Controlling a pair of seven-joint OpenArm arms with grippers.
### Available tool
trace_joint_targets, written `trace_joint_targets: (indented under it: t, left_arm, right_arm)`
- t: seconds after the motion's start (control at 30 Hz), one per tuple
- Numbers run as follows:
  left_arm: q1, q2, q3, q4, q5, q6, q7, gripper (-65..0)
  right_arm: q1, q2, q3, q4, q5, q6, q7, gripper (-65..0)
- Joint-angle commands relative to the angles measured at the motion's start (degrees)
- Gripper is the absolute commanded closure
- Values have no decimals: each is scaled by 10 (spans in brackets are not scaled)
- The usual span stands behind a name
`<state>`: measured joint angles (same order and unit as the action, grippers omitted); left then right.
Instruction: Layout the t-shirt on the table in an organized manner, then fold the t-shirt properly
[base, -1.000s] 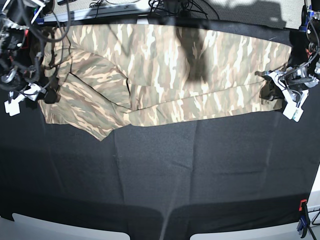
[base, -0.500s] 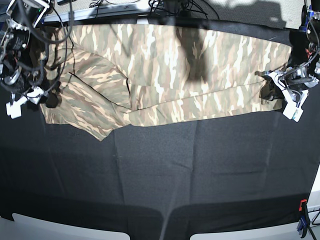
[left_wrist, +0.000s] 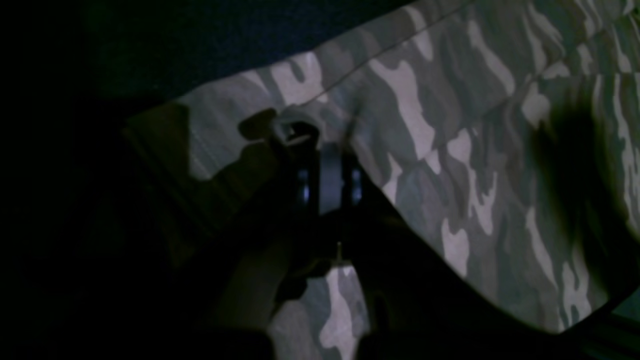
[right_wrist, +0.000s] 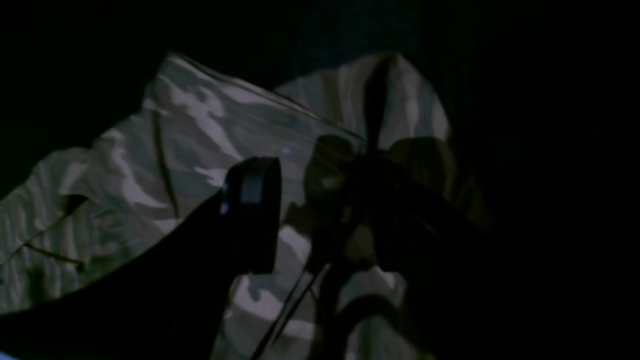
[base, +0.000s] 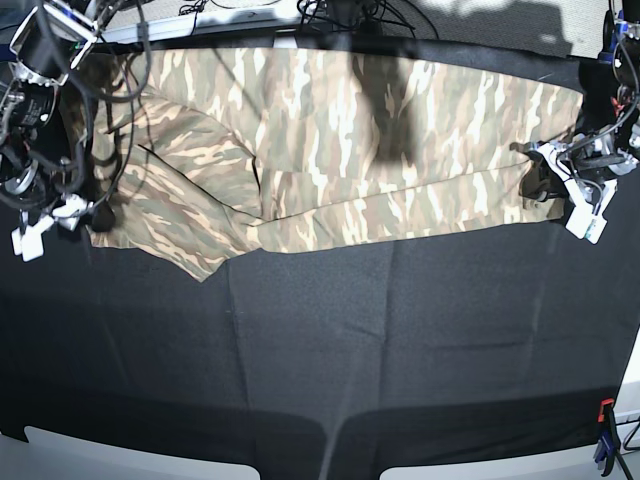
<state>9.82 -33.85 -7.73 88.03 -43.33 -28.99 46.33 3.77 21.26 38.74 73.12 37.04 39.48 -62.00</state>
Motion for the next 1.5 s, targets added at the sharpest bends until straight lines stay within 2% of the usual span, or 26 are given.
trace_joint_targets:
  t: [0.0,0.13,0.23,0.53,0.6,0.87,1.1,1.2,1.47]
  left_arm:
    - [-7,-11,-5,10,-7,-4,-14,0]
    - [-7,-11,-5,10,-7,-4,-14,0]
    - [-7,-11,-5,10,-7,-4,-14,0]
    - [-7,-11,-5,10,-7,-4,-14,0]
    - [-7,-11,-5,10,-7,-4,-14,0]
    - [-7,-11,-5,10,-7,-4,-14,0]
    - [-7,-11,-5,10,-7,-4,-14,0]
    - [-7,-11,-5,10,-7,-4,-14,0]
    - [-6,-11,-5,10,-7,-4,-31,0]
  right_arm:
    - [10,4,3,10,2,5,18,-275]
    - [10,-21,2,10,-22,5,48,-275]
    - [11,-35,2,10,-26,5,50,-275]
    - [12,-41,2,10,-24,5,50,-274]
    - [12,-41,3,10,-24,5,50,-239]
    - [13,-41,3,10,-25,5,71,-14]
    - [26,-41,2,10,-23,5,64,0]
    - [21,-41,2,10,12,5,35,0]
    - [-23,-41,2,52,195,5,-71,0]
